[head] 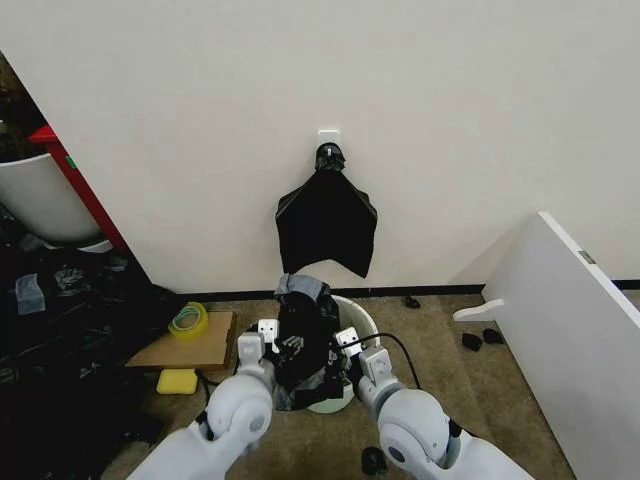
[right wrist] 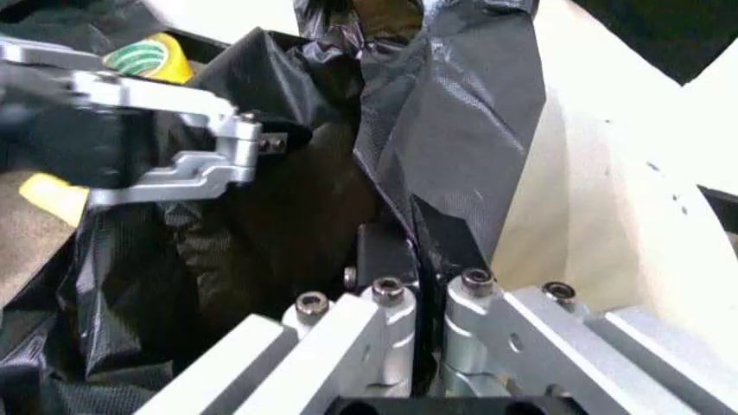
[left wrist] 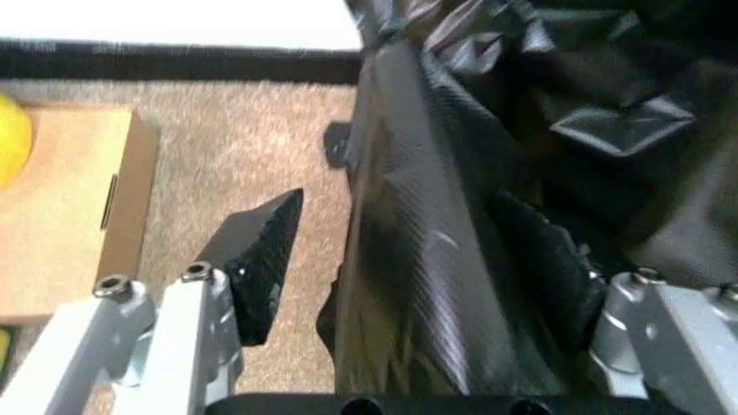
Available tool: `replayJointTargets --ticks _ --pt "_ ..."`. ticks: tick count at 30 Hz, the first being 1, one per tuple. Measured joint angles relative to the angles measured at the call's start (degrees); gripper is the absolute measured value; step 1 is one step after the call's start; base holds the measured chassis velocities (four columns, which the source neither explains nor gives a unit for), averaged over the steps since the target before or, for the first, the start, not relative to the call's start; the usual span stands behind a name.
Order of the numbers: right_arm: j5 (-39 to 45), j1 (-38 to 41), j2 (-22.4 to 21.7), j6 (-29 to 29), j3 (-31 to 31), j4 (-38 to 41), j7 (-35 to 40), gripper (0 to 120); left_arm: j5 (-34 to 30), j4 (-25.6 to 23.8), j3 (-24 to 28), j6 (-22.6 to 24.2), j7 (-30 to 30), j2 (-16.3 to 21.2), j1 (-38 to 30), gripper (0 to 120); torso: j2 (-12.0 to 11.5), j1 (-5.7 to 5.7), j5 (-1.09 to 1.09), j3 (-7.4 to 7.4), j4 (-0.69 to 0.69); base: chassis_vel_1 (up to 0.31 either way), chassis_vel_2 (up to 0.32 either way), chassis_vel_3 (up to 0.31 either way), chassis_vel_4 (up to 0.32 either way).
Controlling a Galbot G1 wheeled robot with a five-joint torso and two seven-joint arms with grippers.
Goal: Place the garbage bag over the trash bin.
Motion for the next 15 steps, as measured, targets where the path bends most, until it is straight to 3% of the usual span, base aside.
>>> replayJointTargets --ticks 4,7,15 --pt "0.13 0.3 0.04 0.0 0.0 -0.14 0.01 0 -2.32 1.69 0.66 1.9 -1.73 -0.62 -1.62 62 0.0 0.0 0.0 0.0 0.0 0.0 0.0 0.0 0.0" --pt "0.17 0.47 0.15 0.04 0.02 -0.32 0.01 0 -3.33 2.78 1.3 2.92 -2.97 -1.06 -2.54 47 0.0 0.0 0.0 0.0 0.0 0.0 0.0 0.0 0.0" --pt "0.18 0.62 0.19 0.22 0.01 -0.51 0.01 0 -3.83 3.72 2.13 2.55 -5.24 -1.88 -3.3 21 0.0 -0.01 0.01 -0.01 0.01 0.0 0.0 0.0 0.0"
